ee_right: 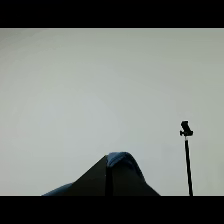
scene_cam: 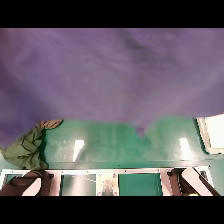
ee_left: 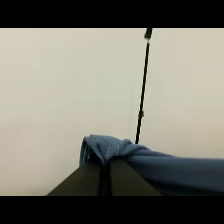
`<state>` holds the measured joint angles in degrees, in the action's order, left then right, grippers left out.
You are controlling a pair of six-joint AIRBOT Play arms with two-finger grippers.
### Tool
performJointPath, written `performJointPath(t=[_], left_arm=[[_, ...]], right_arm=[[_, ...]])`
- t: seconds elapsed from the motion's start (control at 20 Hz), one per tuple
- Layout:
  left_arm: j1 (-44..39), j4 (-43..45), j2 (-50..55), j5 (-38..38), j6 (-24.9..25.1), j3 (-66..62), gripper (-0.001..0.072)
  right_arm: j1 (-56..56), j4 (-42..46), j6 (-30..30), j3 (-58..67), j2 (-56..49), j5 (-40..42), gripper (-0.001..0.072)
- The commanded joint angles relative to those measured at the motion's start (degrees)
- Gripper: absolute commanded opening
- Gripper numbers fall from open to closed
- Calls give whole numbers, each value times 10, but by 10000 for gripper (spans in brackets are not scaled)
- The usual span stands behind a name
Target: Fold the shirts.
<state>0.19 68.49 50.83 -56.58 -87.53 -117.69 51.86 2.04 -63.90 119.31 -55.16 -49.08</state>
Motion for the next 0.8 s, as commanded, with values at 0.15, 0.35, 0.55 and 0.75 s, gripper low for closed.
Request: performJointPath(t=[0.15, 0.35, 0.55, 0.75], left_arm=[[-5, -55, 180, -22, 33, 118, 25], [-44, -66, 395, -78, 54, 118, 26], [-59, -75, 581, -55, 66, 118, 26], [-58, -77, 639, 30, 66, 117, 26]], right_arm=[[-176, 149, -44, -49, -150, -49, 13], [-326, 344, -115, -83, -326, -70, 13], [-374, 349, -159, -85, -503, -81, 14], [-385, 349, -182, -85, -596, -82, 16]])
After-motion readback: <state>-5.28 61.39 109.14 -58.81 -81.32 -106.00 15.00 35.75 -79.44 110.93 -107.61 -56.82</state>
